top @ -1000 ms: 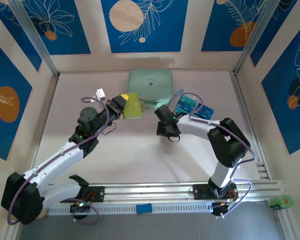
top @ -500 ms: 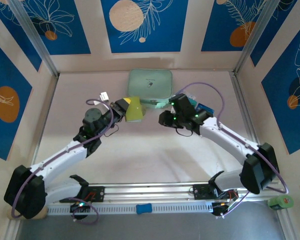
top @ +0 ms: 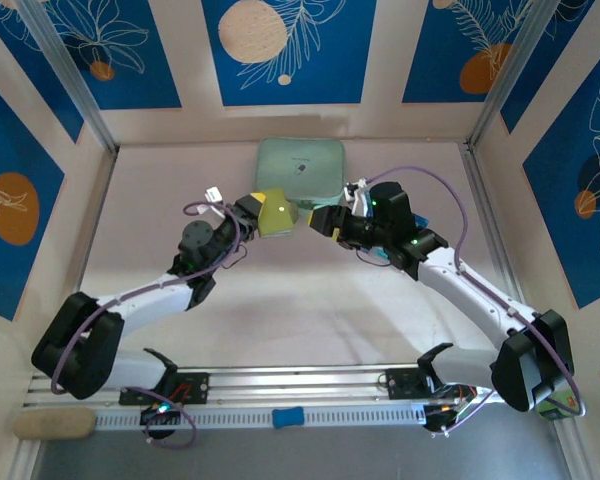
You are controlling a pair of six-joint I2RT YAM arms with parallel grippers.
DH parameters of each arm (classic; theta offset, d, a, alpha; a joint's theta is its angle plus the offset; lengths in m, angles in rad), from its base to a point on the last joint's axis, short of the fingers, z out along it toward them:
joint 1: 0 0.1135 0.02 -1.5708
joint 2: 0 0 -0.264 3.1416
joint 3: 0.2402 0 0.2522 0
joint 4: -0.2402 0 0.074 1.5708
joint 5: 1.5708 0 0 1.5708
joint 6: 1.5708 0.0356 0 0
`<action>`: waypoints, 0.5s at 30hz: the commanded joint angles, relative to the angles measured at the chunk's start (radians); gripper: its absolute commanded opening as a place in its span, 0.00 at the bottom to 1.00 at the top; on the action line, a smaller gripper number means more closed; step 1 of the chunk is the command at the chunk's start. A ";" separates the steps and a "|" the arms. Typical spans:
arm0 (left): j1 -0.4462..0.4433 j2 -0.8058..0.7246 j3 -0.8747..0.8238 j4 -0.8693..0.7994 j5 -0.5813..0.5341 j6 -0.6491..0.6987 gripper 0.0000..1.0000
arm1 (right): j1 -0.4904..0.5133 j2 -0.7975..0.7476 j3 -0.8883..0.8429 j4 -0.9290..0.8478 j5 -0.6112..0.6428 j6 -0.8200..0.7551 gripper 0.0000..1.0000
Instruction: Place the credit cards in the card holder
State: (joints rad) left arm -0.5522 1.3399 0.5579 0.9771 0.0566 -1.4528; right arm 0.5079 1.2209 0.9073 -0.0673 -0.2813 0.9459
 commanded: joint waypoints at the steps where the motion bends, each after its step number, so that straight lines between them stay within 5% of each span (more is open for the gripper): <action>1: -0.009 0.022 -0.004 0.178 -0.029 -0.075 0.00 | -0.009 0.015 -0.033 0.160 -0.072 0.095 0.61; 15: -0.014 0.051 0.023 0.174 0.003 -0.092 0.00 | -0.005 0.073 -0.032 0.283 -0.081 0.145 0.57</action>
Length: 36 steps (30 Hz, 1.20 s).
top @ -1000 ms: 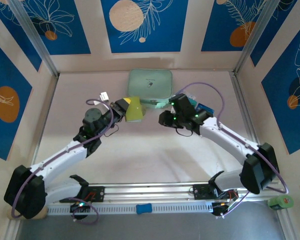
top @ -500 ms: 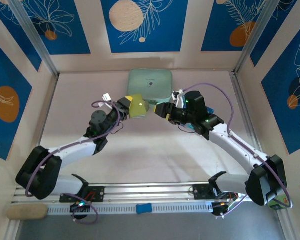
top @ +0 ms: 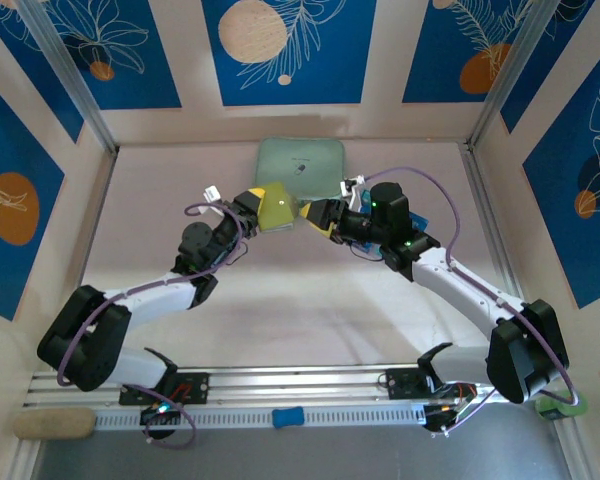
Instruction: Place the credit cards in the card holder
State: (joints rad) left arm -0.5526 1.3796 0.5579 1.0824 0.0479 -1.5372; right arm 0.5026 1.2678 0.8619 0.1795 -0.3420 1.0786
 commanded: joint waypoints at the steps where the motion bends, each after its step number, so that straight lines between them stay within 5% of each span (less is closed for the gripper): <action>1: -0.014 0.013 0.025 0.070 0.013 -0.009 0.00 | 0.001 0.035 0.018 0.041 -0.021 0.014 0.56; 15: -0.035 0.019 0.027 0.083 0.013 -0.009 0.00 | -0.014 0.154 0.044 0.110 -0.046 0.039 0.46; 36: -0.057 0.063 0.057 0.157 0.022 -0.027 0.00 | -0.022 0.200 -0.061 0.470 -0.189 0.288 0.43</action>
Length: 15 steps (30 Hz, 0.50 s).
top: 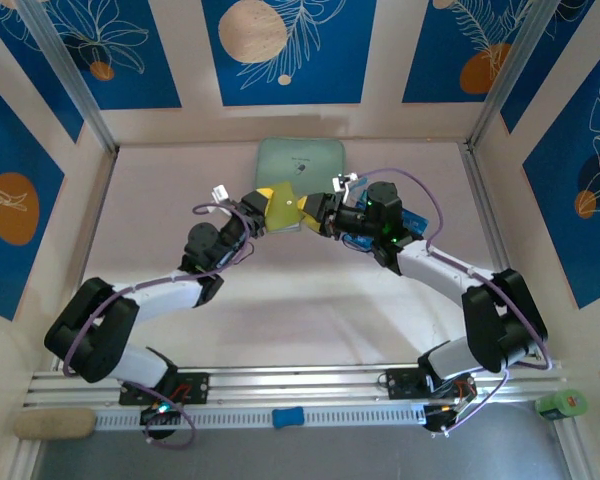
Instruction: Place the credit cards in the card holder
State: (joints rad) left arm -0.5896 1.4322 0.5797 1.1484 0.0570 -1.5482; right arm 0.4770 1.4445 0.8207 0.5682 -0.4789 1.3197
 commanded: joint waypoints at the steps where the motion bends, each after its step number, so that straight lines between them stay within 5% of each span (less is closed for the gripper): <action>1: -0.022 0.011 0.037 0.094 0.011 -0.016 0.00 | 0.003 0.026 -0.022 0.091 -0.056 0.054 0.42; 9: -0.032 0.025 0.047 0.099 0.009 -0.018 0.00 | 0.005 0.045 -0.034 0.136 -0.073 0.079 0.18; 15: -0.039 0.036 0.048 0.103 0.004 -0.020 0.00 | 0.005 0.054 -0.032 0.176 -0.101 0.095 0.28</action>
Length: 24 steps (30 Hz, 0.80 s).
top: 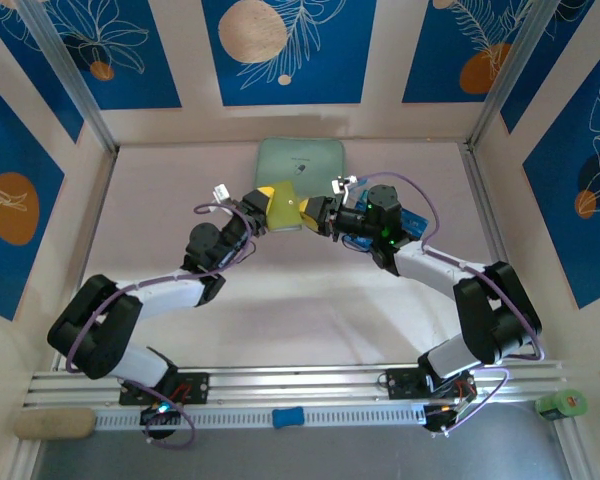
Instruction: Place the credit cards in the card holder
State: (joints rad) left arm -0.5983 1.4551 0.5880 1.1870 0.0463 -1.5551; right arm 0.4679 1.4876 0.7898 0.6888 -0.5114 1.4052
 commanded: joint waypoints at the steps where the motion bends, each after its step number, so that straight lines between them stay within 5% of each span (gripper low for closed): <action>1: -0.030 0.014 0.039 0.066 0.015 -0.013 0.00 | 0.015 0.011 -0.001 0.060 -0.074 0.012 0.29; 13: -0.039 0.040 0.053 0.069 0.015 -0.014 0.00 | 0.007 -0.004 -0.021 0.202 -0.101 0.098 0.30; 24: -0.052 0.067 0.069 0.087 0.016 -0.016 0.00 | -0.014 -0.042 -0.043 0.184 -0.094 0.101 0.06</action>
State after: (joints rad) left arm -0.6281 1.5101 0.6254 1.2160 0.0437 -1.5665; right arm 0.4549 1.4826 0.7677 0.8459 -0.5735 1.5040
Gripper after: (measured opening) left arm 0.139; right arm 0.080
